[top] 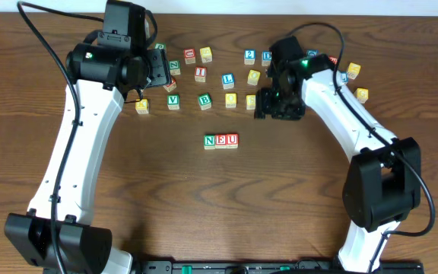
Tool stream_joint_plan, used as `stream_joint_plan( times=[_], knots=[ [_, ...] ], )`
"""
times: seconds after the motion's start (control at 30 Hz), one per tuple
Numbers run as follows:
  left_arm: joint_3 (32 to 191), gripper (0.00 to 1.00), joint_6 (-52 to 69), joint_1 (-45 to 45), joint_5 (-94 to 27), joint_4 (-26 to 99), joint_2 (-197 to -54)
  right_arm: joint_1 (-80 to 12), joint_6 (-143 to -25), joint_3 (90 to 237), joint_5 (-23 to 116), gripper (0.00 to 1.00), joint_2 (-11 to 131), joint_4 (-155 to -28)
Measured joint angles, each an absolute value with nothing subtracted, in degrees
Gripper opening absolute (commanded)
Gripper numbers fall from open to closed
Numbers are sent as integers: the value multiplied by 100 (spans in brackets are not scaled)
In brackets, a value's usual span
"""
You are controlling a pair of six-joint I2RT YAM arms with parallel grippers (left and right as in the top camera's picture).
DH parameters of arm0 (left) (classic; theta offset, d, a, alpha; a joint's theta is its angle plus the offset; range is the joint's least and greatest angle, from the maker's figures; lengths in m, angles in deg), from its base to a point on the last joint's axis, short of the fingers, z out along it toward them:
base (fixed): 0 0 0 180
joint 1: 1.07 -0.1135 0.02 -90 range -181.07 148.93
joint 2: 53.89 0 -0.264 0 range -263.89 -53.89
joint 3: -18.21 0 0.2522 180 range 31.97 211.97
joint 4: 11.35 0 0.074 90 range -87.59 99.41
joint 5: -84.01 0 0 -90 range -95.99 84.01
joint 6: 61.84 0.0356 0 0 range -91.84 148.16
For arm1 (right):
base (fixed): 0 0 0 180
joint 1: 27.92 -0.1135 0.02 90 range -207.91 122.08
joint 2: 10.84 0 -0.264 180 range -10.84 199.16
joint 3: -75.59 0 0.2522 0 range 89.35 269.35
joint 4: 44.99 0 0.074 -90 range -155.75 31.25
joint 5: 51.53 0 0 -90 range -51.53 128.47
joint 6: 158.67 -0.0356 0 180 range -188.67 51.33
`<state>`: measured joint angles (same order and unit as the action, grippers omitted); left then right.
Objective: Spell out NEURIPS
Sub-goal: 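Lift the right gripper and move it back over the block cluster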
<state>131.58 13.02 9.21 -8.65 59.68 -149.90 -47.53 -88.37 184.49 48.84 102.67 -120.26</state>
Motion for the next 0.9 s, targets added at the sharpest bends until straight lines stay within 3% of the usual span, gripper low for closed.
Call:
stream_joint_plan(
  times=[0.3, 0.9],
  knots=[
    [13158, 64, 1302, 921, -865, 6027, -14990, -4753, -8551, 19349, 4672, 67, 10267, -12581],
    [13158, 64, 1302, 921, -865, 6027, -14990, -4753, -8448, 19452, 4504, 70, 10267, -12192]
  ],
)
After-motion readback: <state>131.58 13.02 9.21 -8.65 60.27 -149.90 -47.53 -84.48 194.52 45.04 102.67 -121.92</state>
